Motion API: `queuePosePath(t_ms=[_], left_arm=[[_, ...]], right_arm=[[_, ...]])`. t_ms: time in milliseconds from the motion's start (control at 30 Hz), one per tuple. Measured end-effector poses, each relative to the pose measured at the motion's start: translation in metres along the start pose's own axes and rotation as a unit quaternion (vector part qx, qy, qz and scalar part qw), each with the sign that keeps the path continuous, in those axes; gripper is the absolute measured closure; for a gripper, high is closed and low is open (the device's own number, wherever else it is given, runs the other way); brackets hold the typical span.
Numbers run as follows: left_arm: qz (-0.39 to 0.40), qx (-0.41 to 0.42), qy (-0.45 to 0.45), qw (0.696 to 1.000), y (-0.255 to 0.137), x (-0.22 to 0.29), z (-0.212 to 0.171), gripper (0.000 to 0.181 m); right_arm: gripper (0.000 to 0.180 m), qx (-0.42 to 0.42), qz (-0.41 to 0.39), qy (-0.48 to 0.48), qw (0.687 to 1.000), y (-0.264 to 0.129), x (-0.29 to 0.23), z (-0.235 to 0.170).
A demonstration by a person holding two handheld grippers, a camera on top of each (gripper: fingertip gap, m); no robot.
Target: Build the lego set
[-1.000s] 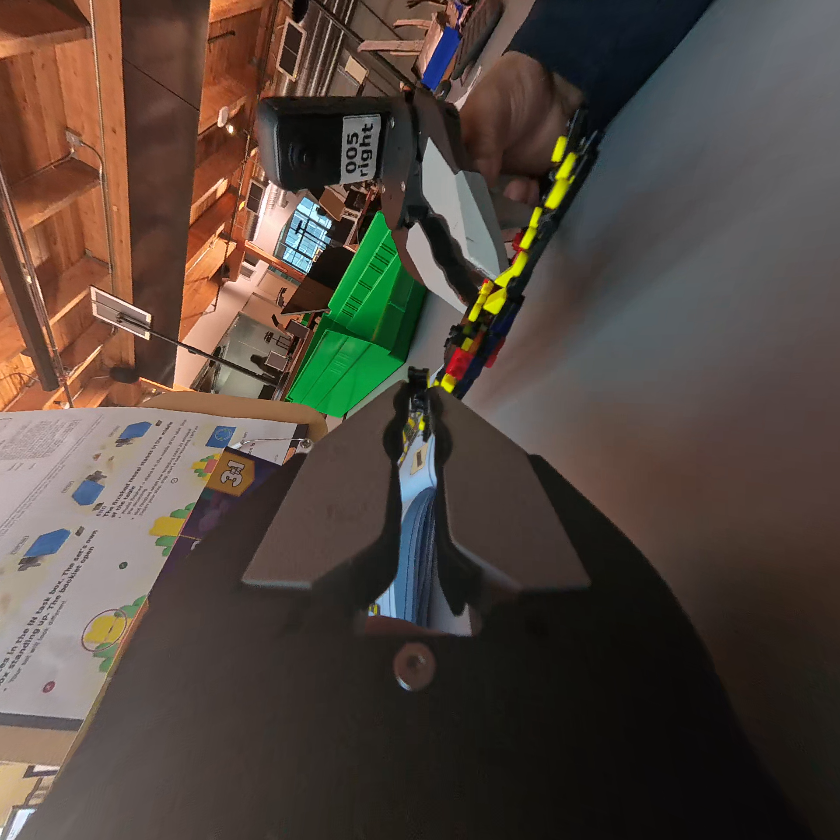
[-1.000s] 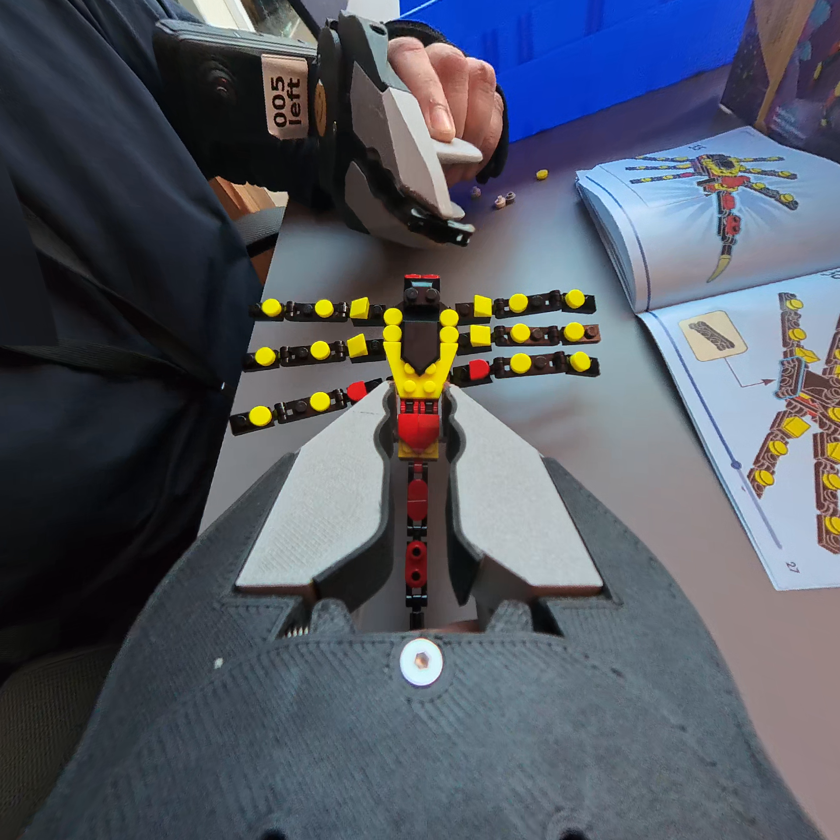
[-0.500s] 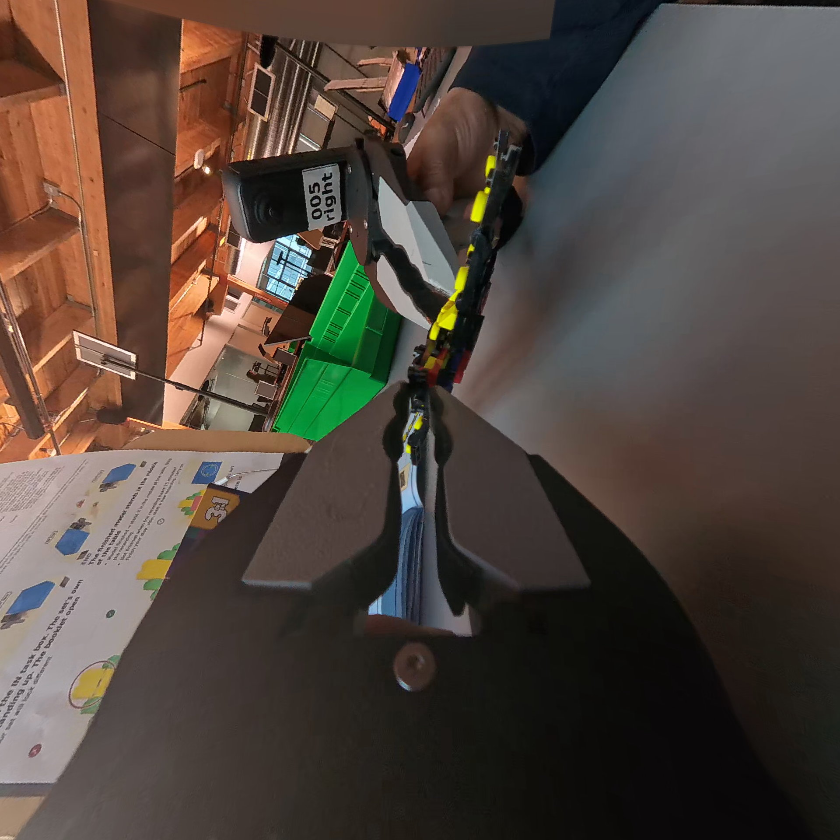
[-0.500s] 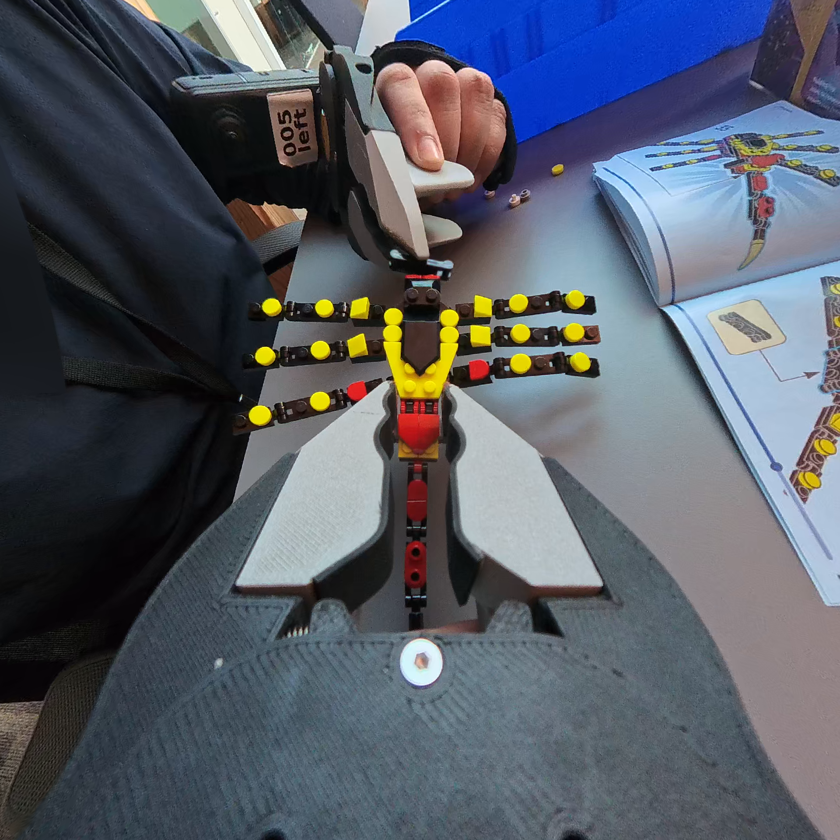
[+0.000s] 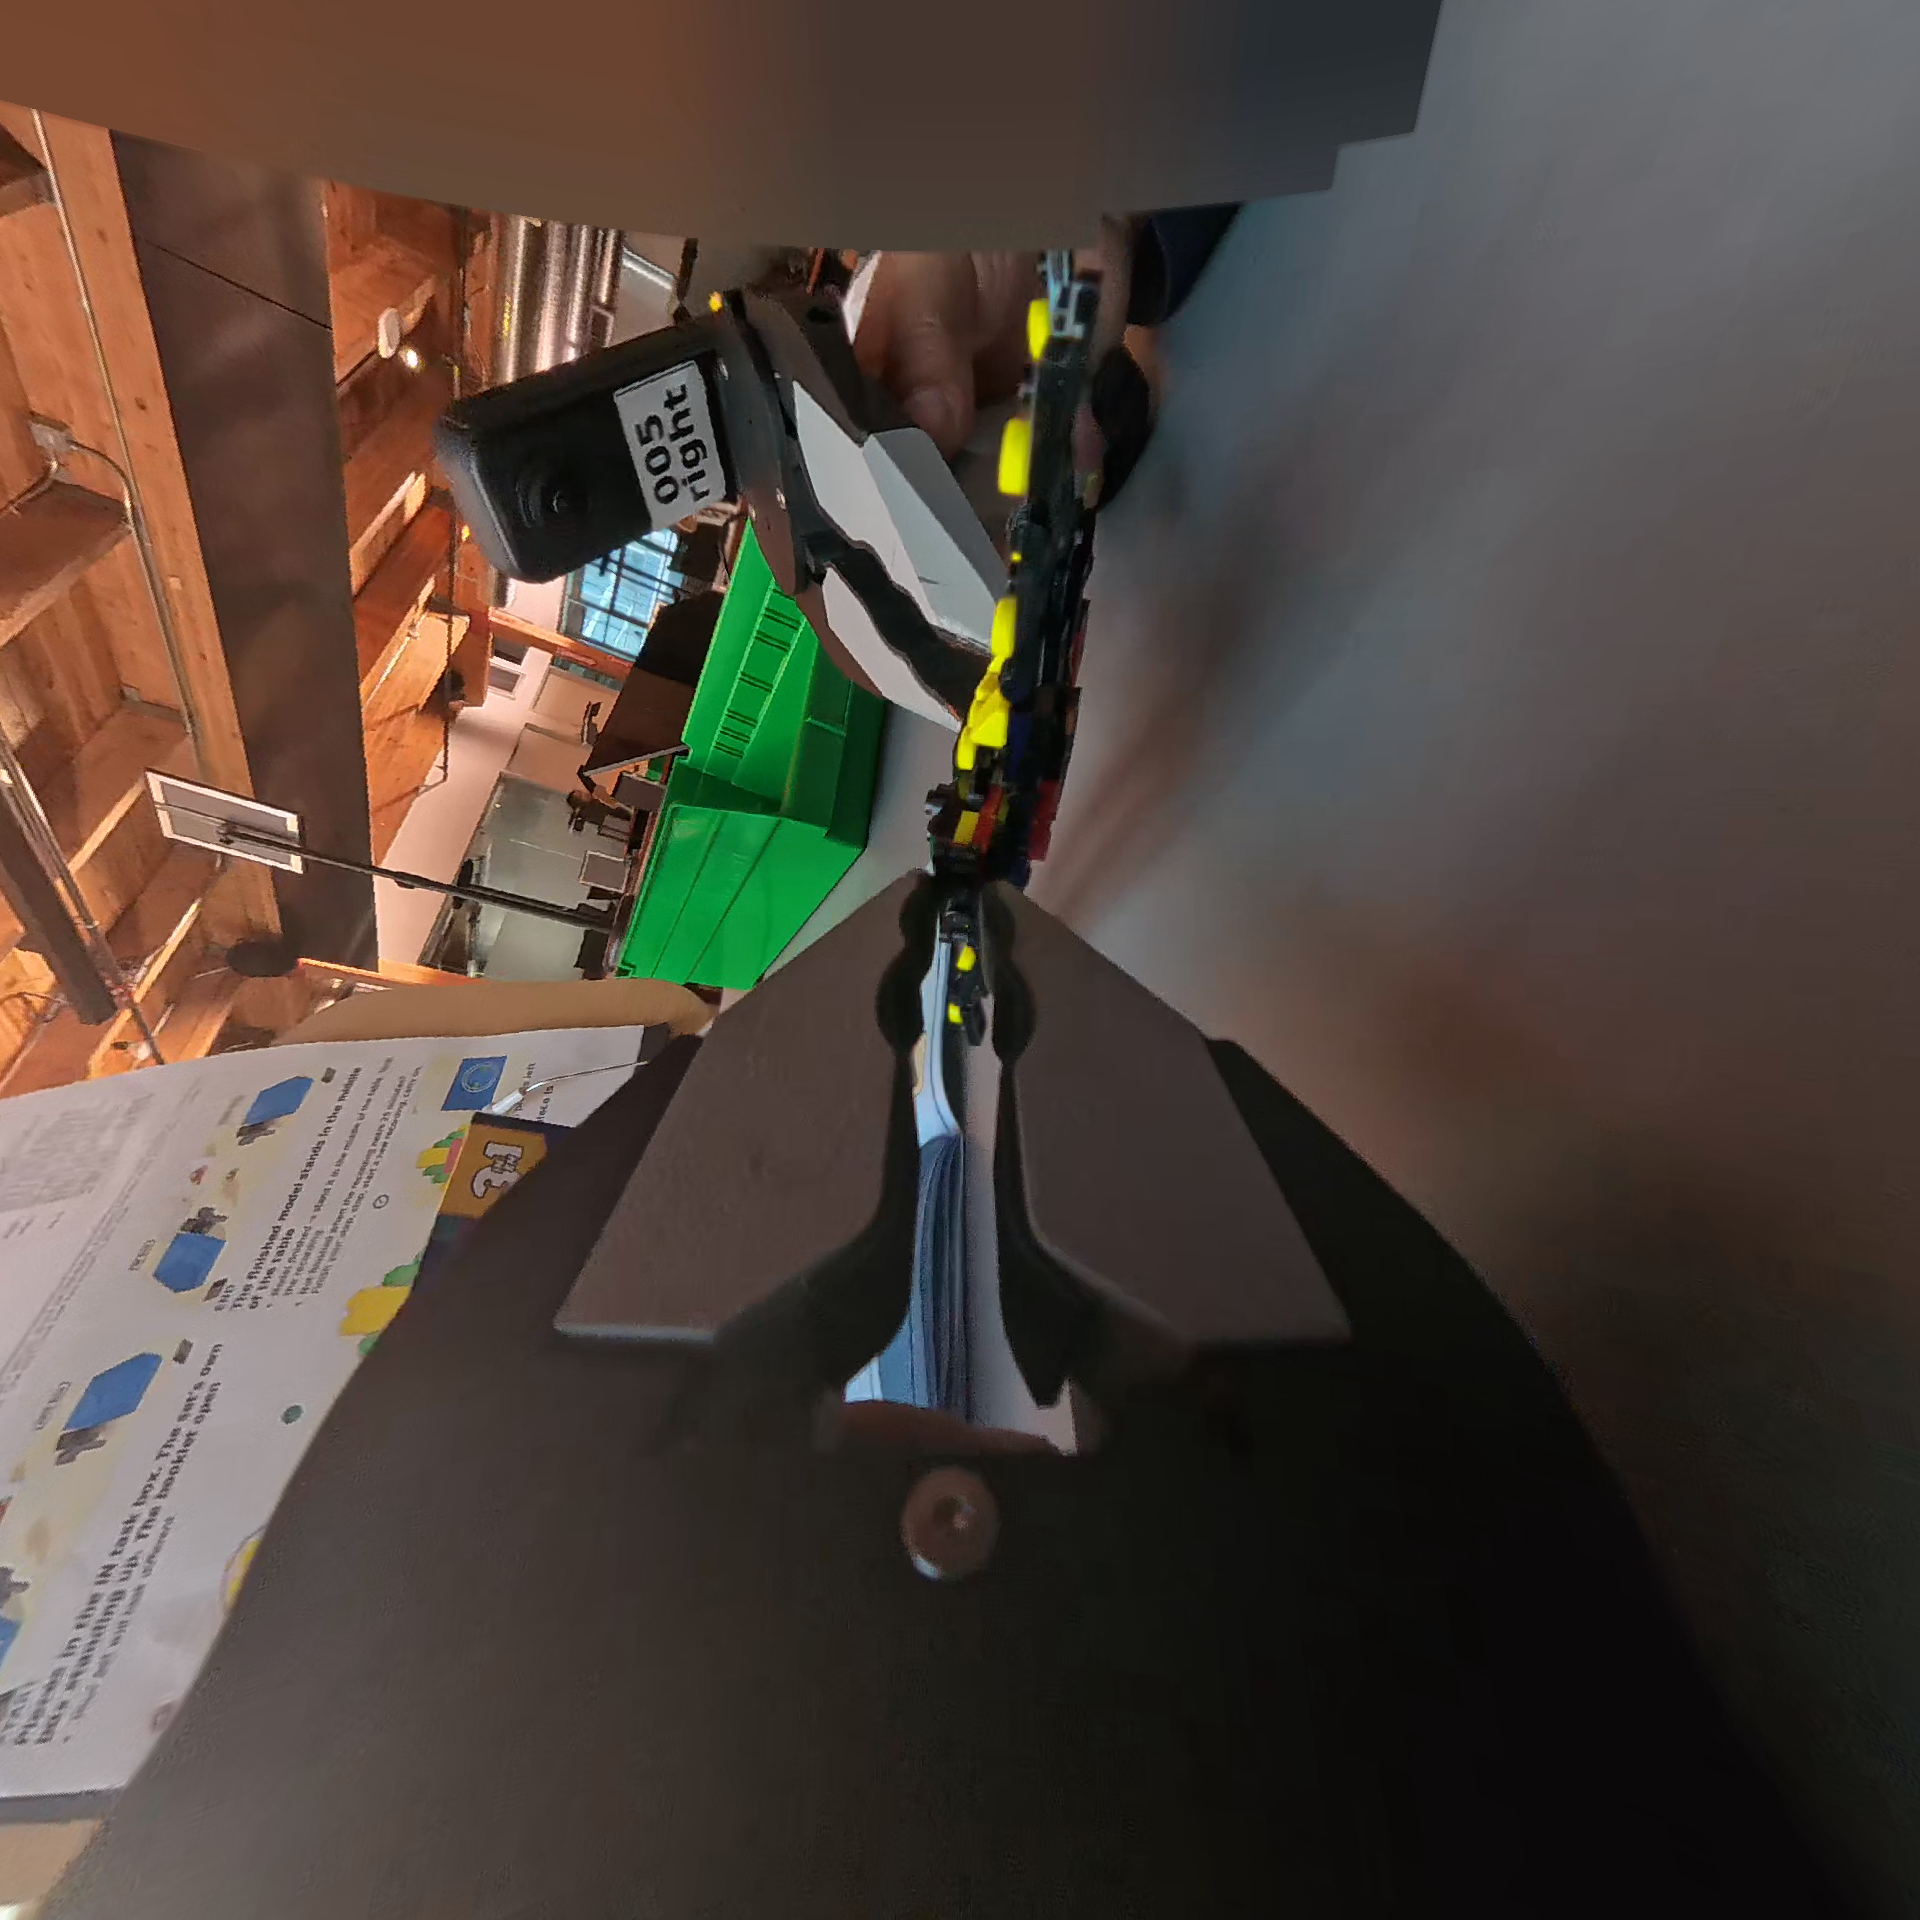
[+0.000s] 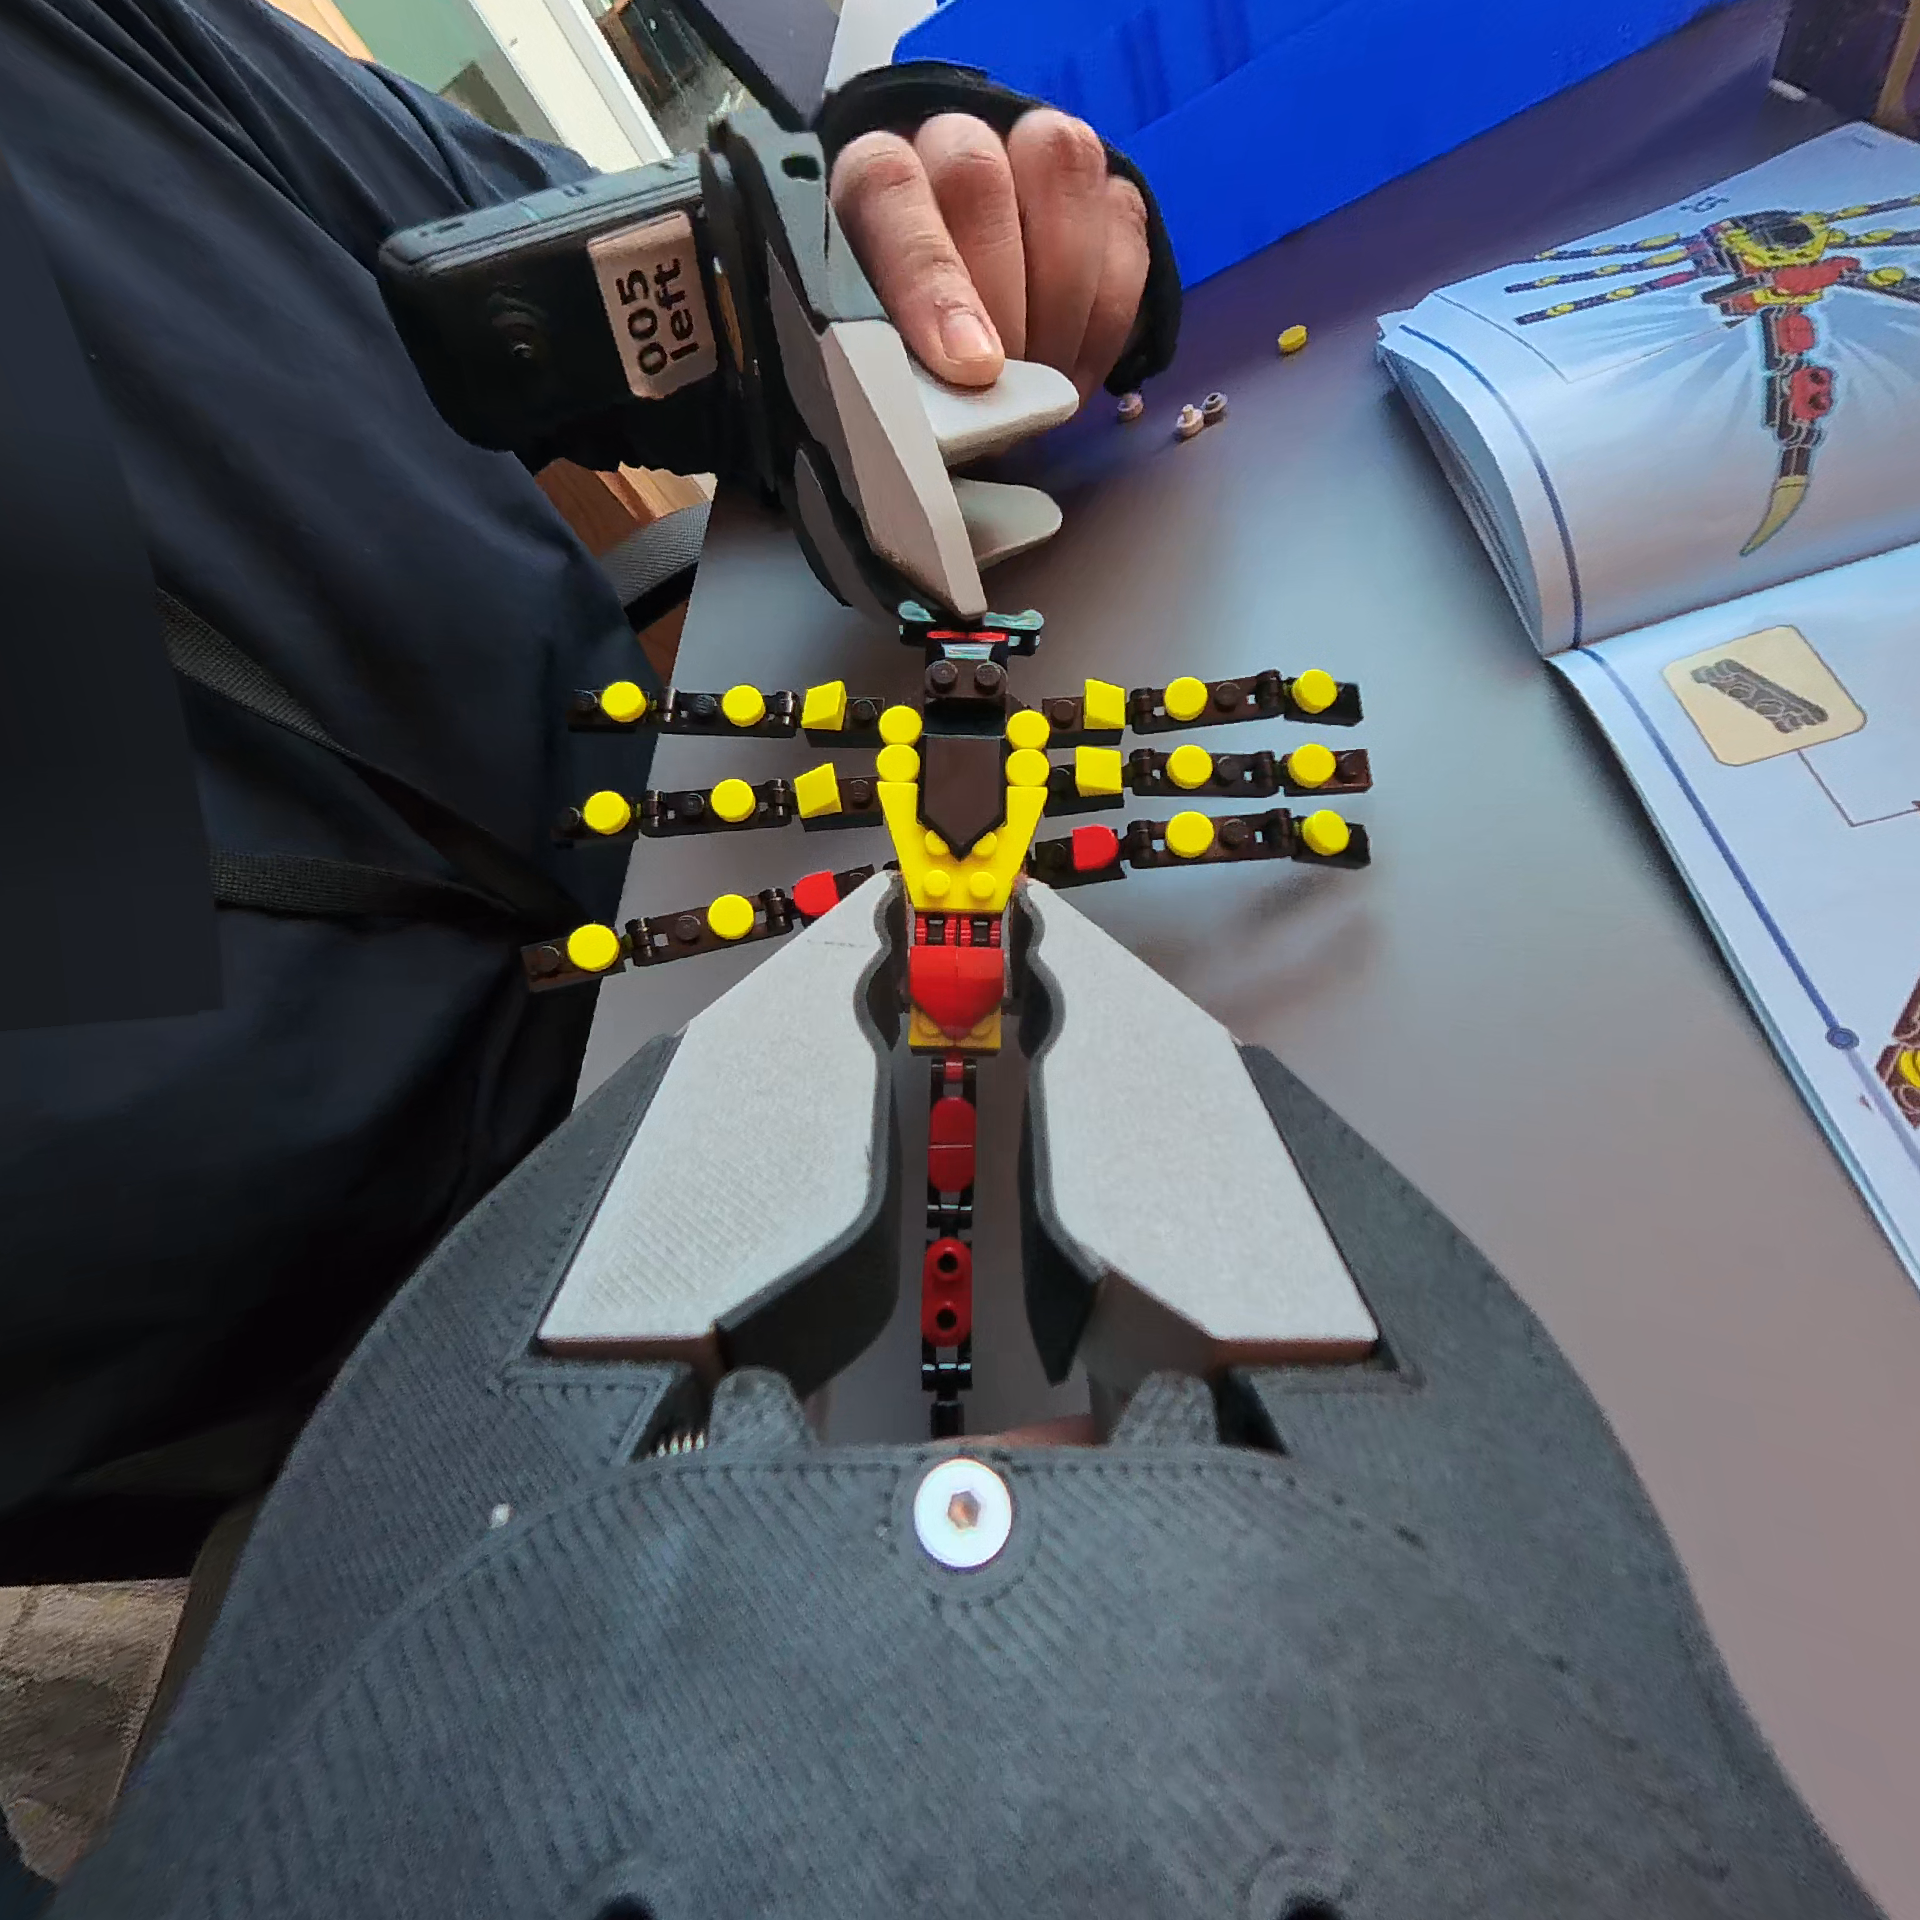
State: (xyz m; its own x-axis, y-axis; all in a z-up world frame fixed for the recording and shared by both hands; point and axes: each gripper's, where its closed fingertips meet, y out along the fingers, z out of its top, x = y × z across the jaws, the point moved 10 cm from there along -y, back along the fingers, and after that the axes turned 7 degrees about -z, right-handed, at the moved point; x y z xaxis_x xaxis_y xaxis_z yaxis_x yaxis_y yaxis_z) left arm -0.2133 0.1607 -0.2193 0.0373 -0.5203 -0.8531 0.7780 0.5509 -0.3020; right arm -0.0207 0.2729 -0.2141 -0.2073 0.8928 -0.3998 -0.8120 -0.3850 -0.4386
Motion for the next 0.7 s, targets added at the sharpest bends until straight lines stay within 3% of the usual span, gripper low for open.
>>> queuePosePath(t_ms=[400,700], left_arm=[[-0.013,-0.059,-0.002,0.998,0.0056,0.0038,-0.0003,0.175],[-0.015,-0.042,-0.02,0.999,0.005,0.0031,-0.0019,0.175]], right_arm=[[0.164,-0.019,-0.021,0.011,1.0,0.0035,0.0029,-0.0014],[0.163,-0.024,-0.03,0.015,0.999,0.0045,0.0033,-0.0021]])
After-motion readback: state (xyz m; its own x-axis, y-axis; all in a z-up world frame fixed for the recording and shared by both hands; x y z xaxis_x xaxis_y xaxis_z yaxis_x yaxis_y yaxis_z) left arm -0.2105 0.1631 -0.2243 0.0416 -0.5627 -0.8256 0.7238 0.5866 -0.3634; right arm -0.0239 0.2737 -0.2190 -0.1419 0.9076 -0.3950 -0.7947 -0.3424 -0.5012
